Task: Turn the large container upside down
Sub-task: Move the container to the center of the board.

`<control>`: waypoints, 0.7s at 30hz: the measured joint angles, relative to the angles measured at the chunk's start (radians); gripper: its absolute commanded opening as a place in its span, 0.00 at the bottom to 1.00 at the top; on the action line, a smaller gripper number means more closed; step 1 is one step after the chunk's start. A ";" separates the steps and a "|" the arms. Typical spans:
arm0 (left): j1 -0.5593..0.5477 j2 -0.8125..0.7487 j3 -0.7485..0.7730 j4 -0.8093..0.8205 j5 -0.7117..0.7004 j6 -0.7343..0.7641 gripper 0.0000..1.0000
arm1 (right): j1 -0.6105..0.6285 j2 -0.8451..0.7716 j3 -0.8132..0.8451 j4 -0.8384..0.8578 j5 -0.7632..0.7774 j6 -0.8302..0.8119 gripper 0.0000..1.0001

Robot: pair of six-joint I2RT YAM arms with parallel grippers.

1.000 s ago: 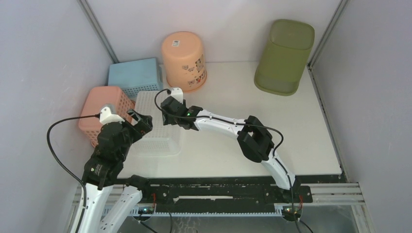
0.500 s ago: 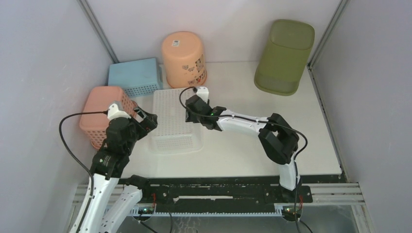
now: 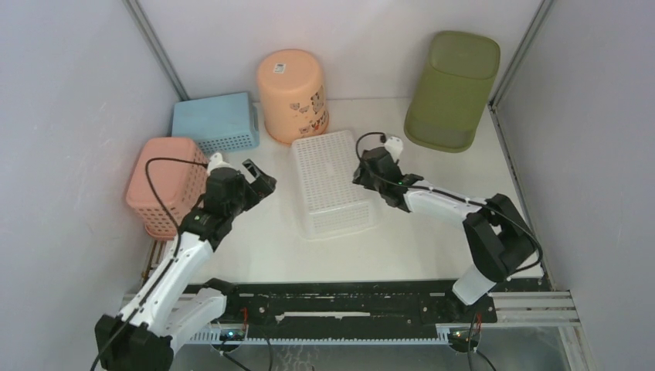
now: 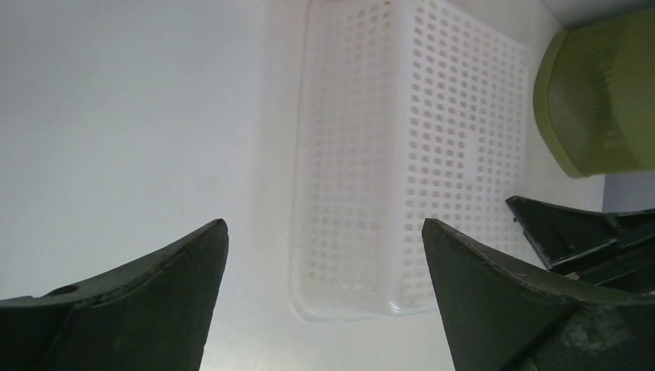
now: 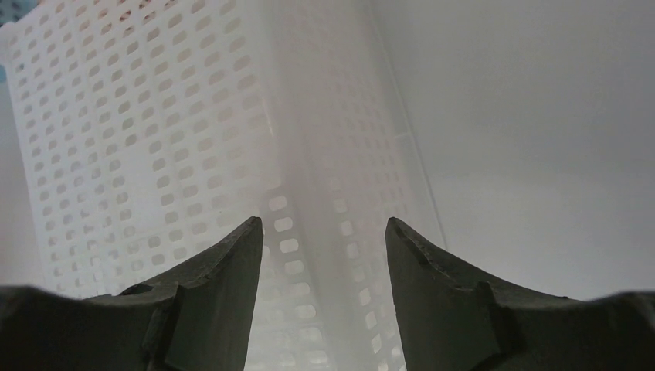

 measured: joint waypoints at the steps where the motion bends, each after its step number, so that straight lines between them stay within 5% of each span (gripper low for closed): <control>1: -0.019 0.042 -0.001 0.022 -0.001 -0.007 1.00 | -0.025 -0.022 -0.026 0.006 -0.005 0.000 0.66; 9: -0.138 0.284 0.004 0.165 0.002 -0.038 1.00 | -0.209 -0.143 -0.157 0.027 -0.037 -0.002 0.66; 21: -0.185 0.420 0.056 0.246 0.004 -0.056 1.00 | -0.375 -0.050 -0.062 0.031 -0.102 0.010 0.66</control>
